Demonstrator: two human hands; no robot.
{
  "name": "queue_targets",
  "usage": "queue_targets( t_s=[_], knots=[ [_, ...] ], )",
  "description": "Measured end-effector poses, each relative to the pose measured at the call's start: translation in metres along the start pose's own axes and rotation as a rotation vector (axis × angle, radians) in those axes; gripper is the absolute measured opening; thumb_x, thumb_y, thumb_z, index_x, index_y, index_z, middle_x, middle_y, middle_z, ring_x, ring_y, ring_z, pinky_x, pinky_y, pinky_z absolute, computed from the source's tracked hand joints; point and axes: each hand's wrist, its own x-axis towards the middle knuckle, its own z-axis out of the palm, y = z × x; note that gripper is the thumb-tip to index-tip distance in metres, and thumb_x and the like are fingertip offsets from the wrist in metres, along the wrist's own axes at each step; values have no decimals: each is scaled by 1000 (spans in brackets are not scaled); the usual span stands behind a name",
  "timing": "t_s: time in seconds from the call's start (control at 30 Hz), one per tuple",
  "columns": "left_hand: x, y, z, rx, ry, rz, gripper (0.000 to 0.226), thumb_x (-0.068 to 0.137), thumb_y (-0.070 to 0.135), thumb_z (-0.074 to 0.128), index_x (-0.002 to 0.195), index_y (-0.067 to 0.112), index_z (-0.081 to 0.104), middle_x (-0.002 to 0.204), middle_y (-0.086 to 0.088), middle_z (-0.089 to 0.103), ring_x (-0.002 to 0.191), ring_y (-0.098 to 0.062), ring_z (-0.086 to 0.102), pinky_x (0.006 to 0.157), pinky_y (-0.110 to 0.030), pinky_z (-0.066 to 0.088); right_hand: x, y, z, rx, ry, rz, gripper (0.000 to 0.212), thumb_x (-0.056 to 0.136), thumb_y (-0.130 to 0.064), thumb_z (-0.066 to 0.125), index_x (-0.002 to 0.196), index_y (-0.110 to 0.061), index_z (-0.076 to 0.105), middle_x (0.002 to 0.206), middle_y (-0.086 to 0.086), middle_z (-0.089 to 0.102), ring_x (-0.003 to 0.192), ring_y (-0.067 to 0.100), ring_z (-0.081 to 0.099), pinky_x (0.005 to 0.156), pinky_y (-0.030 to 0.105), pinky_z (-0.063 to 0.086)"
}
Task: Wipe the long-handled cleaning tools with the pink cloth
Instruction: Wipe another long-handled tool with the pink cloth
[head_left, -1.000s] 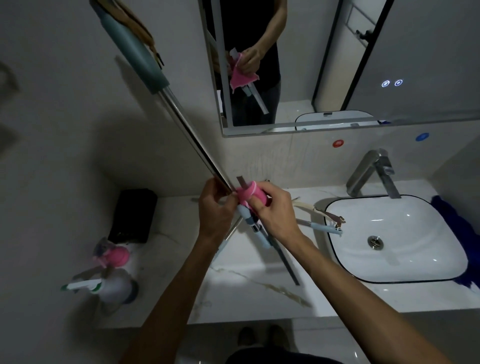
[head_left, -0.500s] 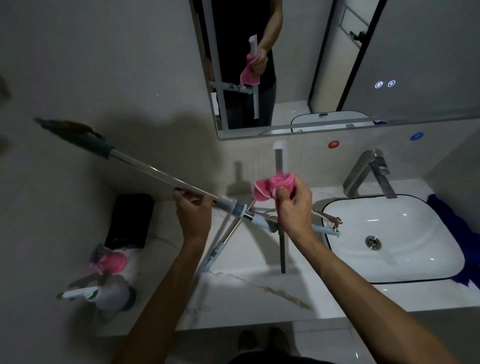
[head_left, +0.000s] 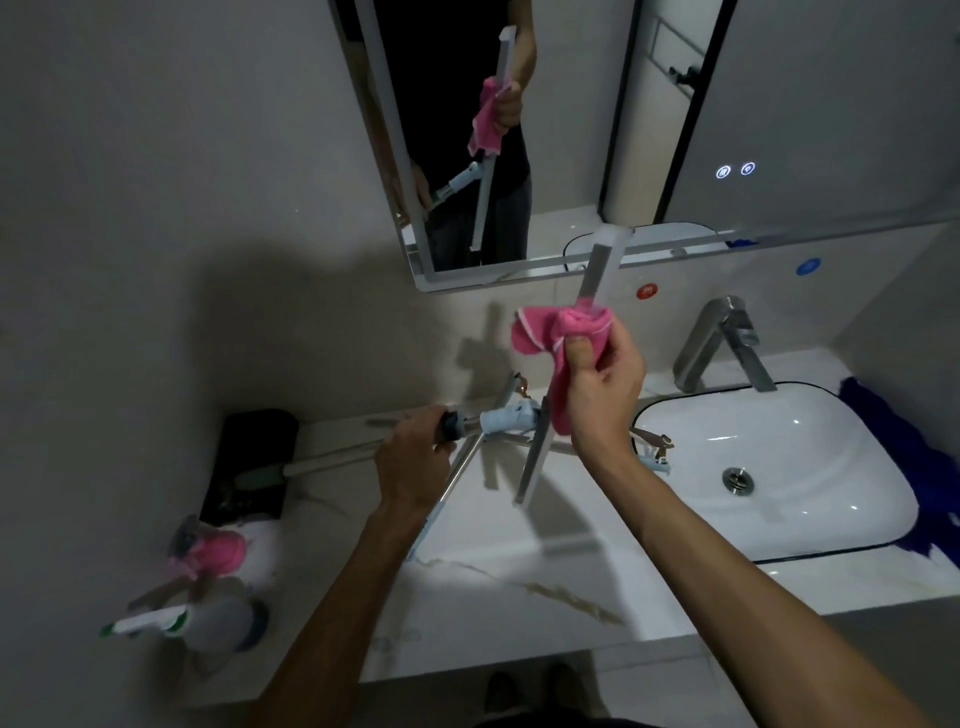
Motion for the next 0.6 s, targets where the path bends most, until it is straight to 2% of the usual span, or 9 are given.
queue_targets(
  t_s=[0.07, 0.13, 0.2, 0.27, 0.37, 0.47, 0.53, 0.6],
  knots=[
    [0, 3, 3, -33, 21, 1, 41, 75, 18, 82, 113, 27, 68, 101, -1, 72, 93, -29, 68, 71, -35, 50, 7, 6, -4, 20, 31, 25, 11, 98, -16, 62, 105, -11, 69, 92, 3, 69, 86, 14, 62, 79, 30, 53],
    [3, 4, 4, -54, 24, 8, 43, 75, 18, 81, 114, 28, 68, 102, 0, 73, 93, -27, 69, 73, -35, 52, 8, 15, -8, 54, 25, 86, 20, 98, -24, 61, 110, -10, 69, 103, 9, 71, 97, 28, 68, 88, 43, 56],
    [6, 8, 3, -86, 24, 24, 44, 76, 20, 80, 116, 32, 68, 101, 4, 74, 93, -25, 69, 74, -34, 53, 3, 26, -9, 55, -32, 140, 20, 95, -29, 61, 108, -16, 69, 105, 15, 70, 98, 41, 67, 88, 59, 56],
    [9, 13, 1, -129, 34, 20, 42, 75, 22, 80, 114, 33, 68, 97, 5, 75, 90, -24, 70, 71, -32, 52, -5, 30, -8, 5, -70, 149, 18, 96, -28, 60, 106, -16, 69, 100, 17, 69, 95, 43, 65, 84, 63, 54],
    [9, 21, -4, -189, 54, 13, 38, 76, 24, 79, 110, 34, 68, 92, 4, 75, 86, -25, 70, 69, -33, 53, -6, 26, -10, -29, -91, 116, 16, 100, -22, 60, 106, -11, 69, 96, 14, 70, 93, 37, 66, 81, 53, 57],
    [8, 29, -9, -261, 77, 10, 34, 79, 32, 78, 111, 34, 69, 92, 6, 76, 85, -20, 70, 72, -33, 54, 0, 16, -9, 108, -36, 220, 16, 102, -7, 51, 103, -10, 67, 94, 4, 68, 84, 13, 68, 76, 29, 56],
    [8, 37, -11, -318, 68, 3, 37, 78, 41, 78, 114, 33, 69, 95, 8, 76, 86, -15, 70, 74, -32, 55, 3, 3, -5, 301, 2, 336, 21, 104, -4, 46, 102, -13, 65, 98, 4, 65, 83, 10, 67, 77, 26, 56],
    [6, 45, -11, -410, 29, 5, 40, 76, 42, 80, 114, 34, 68, 95, 11, 75, 85, -9, 71, 75, -35, 59, 6, -8, -3, 351, -33, 313, 21, 105, -6, 44, 105, -14, 64, 101, 6, 66, 84, 11, 69, 78, 26, 57]
  ],
)
